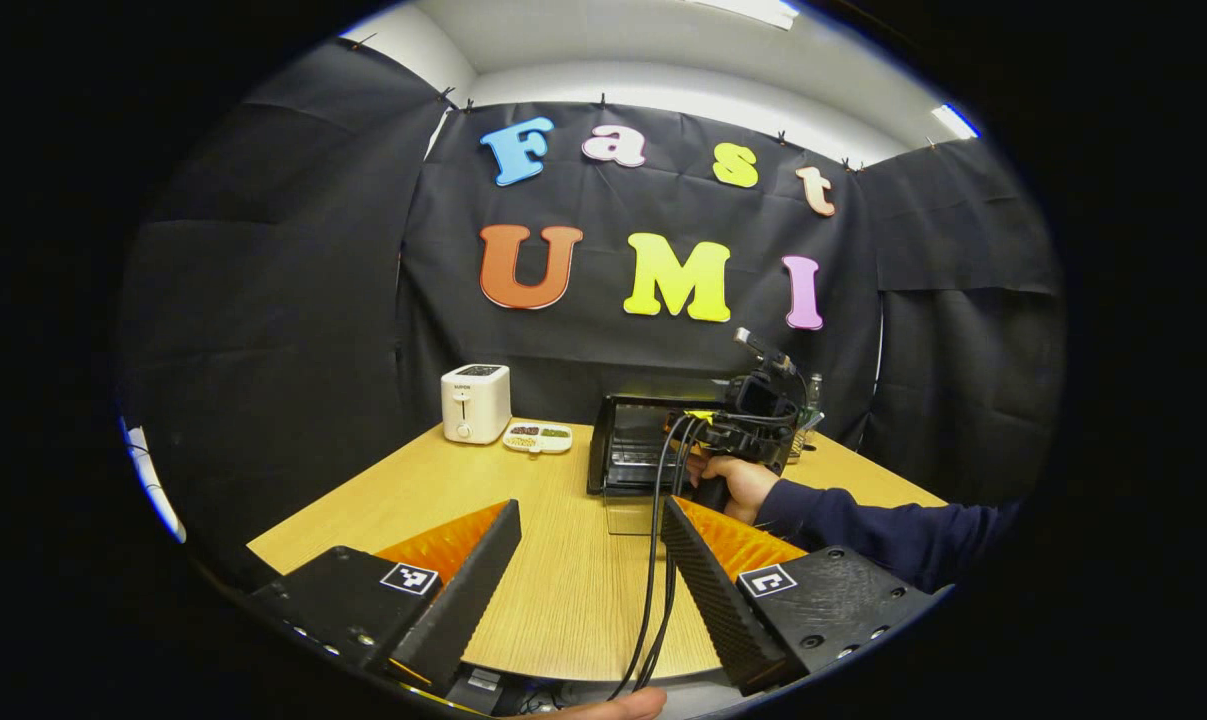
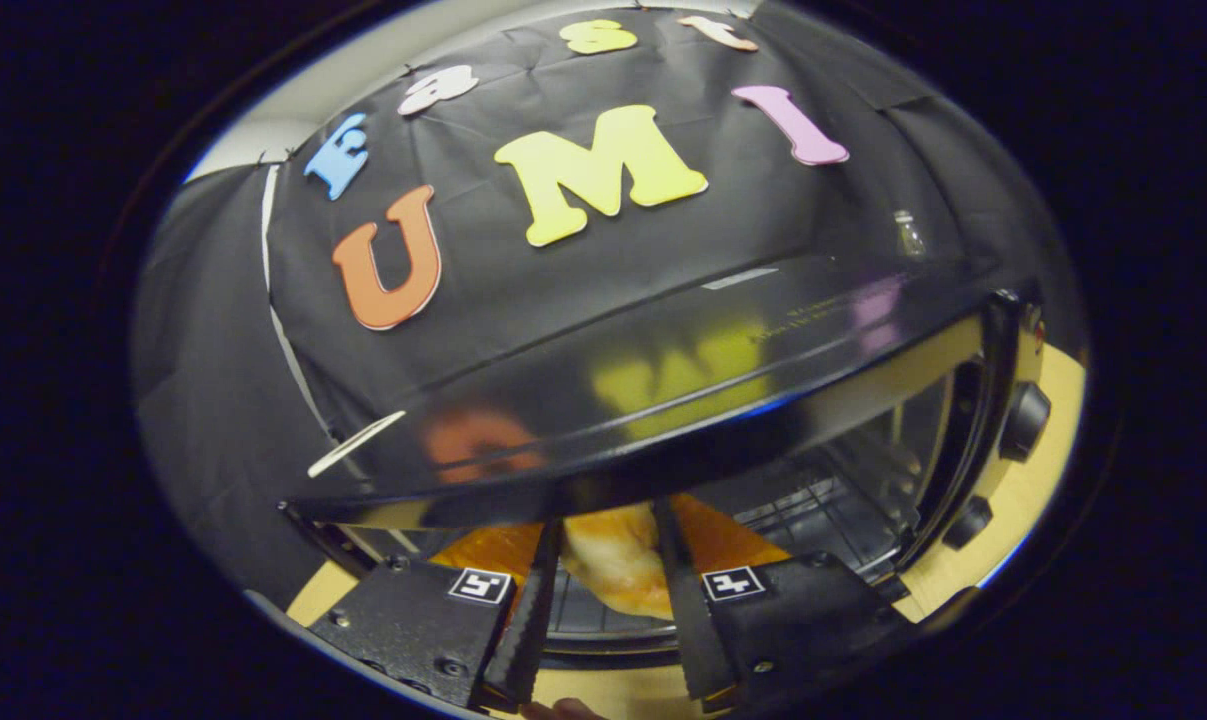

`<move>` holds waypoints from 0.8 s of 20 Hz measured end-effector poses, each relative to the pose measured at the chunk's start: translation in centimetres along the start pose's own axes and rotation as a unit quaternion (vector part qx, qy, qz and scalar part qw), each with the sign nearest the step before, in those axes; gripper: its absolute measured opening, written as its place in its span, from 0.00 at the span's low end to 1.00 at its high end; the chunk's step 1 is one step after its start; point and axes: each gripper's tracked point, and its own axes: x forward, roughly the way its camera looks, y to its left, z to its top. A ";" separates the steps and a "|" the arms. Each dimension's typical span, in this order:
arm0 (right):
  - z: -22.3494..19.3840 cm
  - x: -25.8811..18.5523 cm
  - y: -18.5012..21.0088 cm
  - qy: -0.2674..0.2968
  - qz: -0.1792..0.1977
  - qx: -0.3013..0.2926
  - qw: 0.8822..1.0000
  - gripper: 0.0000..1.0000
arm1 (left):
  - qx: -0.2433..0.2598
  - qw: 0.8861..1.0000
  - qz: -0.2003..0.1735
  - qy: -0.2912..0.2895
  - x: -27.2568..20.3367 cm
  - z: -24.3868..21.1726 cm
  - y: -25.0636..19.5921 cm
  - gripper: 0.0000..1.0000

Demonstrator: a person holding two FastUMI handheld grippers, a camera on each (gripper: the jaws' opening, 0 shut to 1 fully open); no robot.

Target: Open the electric oven with the left hand, put the food in, and close the electric oven.

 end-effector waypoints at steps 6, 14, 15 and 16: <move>0.5 0.5 0.0 -0.013 0.004 -0.023 1.000 0.83 | -0.001 1.000 -0.002 0.011 0.7 -1.1 -0.1 0.93; 0.6 -7.8 0.2 0.005 0.031 -0.030 0.999 0.97 | 0.002 1.000 0.004 -0.005 -0.5 0.3 -0.9 0.93; 1.1 -9.1 -0.3 -0.001 0.027 -0.030 0.999 0.97 | 0.004 1.000 0.006 -0.004 -0.6 0.4 -1.0 0.93; 1.4 -10.5 -0.6 -0.006 0.028 -0.033 0.999 0.97 | 0.005 1.000 0.007 -0.004 -0.6 0.3 -1.2 0.93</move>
